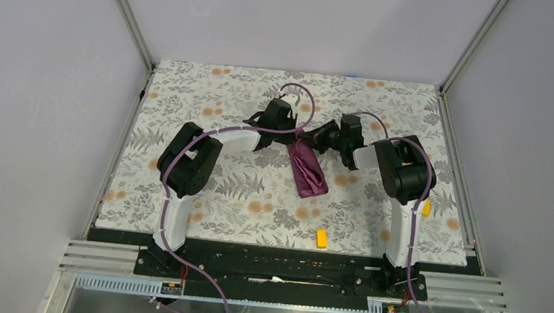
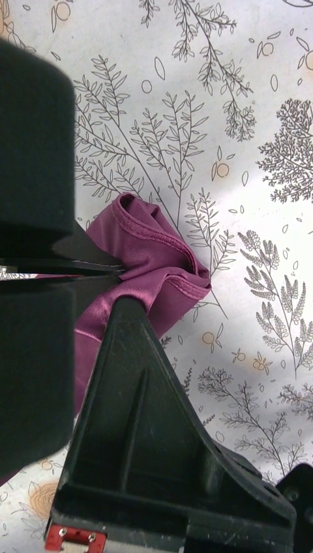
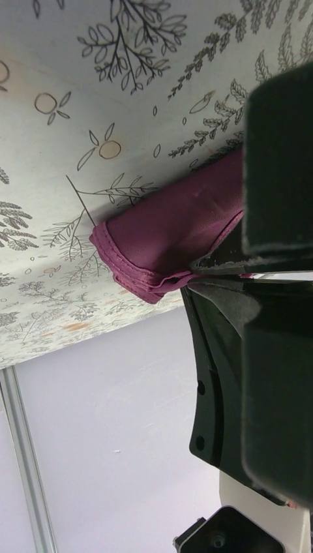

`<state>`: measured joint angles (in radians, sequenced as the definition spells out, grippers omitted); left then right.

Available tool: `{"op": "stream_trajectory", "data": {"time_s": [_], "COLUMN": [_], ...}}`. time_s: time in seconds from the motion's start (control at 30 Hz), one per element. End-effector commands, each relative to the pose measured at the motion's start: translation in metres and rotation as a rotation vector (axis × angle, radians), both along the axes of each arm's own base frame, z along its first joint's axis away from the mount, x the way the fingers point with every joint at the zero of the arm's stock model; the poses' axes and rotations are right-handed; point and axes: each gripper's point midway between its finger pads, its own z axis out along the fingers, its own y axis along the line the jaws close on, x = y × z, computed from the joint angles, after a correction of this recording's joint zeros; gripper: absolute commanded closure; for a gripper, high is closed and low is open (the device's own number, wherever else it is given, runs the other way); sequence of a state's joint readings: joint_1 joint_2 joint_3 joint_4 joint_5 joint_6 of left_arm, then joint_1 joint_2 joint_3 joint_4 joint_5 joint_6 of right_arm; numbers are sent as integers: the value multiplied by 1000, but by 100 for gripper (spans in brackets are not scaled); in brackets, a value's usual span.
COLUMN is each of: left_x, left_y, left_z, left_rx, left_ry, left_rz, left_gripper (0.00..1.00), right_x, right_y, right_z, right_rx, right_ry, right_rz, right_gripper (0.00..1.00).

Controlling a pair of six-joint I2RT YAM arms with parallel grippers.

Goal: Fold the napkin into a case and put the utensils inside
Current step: Pick up the top corner of the smaller rectangle folded napkin from the folded napkin.

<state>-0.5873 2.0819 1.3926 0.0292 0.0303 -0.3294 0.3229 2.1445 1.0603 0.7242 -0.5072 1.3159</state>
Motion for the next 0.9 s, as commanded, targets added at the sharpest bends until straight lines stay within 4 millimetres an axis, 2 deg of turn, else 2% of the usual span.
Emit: {"op": "stream_trajectory", "data": {"time_s": [0.0,0.23,0.33,0.4,0.47,0.53,0.6,0.7,0.87], "left_x": [6,5,6,5,5,5,7,8,6], "left_y": [-13,-10,-7,-5,-2,3,7,11,14], "left_z": [49,56,49,43,39,35,35,32,27], "left_rx": [-127,-158,-161,-157,-153,-147,-149,-145,-149], "left_ry": [-98,-102,-78,-62,-51,-42,-39,-28,-13], "left_rz": [-24,-6,3,14,24,40,52,72,79], "left_gripper": [100,100,100,100,100,100,100,100,100], "right_x": [5,10,11,13,9,4,-1,-6,-7], "right_y": [3,8,15,19,26,26,23,20,15], "right_z": [-7,-27,-25,-17,-1,11,23,30,33], "right_rx": [-38,-84,-46,-14,30,40,37,34,16], "right_ry": [-8,17,2,-21,-44,-72,-108,-142,-185], "right_rz": [-6,16,41,60,114,138,159,199,224], "right_gripper": [100,100,100,100,91,74,65,60,61]}}
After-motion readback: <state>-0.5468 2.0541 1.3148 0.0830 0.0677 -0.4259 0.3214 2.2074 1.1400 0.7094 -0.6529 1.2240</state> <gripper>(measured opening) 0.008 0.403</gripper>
